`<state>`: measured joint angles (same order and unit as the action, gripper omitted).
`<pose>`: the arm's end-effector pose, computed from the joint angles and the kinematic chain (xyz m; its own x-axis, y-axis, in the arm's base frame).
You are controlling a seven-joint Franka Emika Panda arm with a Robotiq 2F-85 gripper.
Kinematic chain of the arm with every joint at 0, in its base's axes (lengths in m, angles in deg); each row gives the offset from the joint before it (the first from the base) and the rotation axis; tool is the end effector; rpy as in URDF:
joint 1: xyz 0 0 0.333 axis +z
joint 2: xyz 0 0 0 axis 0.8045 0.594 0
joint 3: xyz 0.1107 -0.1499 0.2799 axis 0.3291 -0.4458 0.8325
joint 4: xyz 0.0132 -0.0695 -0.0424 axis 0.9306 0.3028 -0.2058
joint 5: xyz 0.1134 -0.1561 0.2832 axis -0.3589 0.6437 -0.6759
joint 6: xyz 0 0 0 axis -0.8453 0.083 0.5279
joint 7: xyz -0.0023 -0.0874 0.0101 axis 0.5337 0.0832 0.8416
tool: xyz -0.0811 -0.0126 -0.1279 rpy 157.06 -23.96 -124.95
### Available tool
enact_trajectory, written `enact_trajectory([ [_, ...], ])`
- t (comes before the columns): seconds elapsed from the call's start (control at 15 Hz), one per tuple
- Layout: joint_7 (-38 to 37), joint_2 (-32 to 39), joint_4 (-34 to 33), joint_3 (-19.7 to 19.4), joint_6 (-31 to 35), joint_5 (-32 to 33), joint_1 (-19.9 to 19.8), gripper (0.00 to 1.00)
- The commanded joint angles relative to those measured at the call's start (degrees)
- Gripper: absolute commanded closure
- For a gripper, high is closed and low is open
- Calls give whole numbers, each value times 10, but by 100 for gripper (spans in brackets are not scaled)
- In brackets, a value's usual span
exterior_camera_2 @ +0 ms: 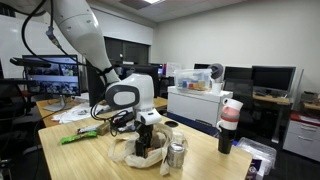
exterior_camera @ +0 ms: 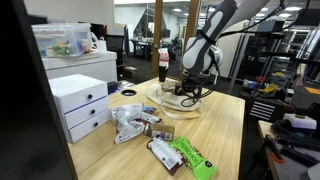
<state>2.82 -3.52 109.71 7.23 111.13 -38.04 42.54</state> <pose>0.4970 -0.2428 0.1780 0.4236 -0.9023 0.0800 -0.9057 -0.4235 0.0184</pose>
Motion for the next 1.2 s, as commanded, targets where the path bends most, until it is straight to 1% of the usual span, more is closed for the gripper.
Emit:
enact_trajectory([
  [0.0, 32, 6, -12, 7, -11, -23, -4, 40],
  [0.2, 33, 4, -13, 11, -13, -25, -5, 61],
  [0.4, 34, 4, -16, 13, -16, -26, -6, 78],
  [0.47, 34, 4, -17, 13, -17, -26, -5, 82],
  [0.8, 25, -11, -10, 2, -23, -19, 3, 83],
  [1.13, 26, -70, 18, 0, -38, -19, 6, 83],
])
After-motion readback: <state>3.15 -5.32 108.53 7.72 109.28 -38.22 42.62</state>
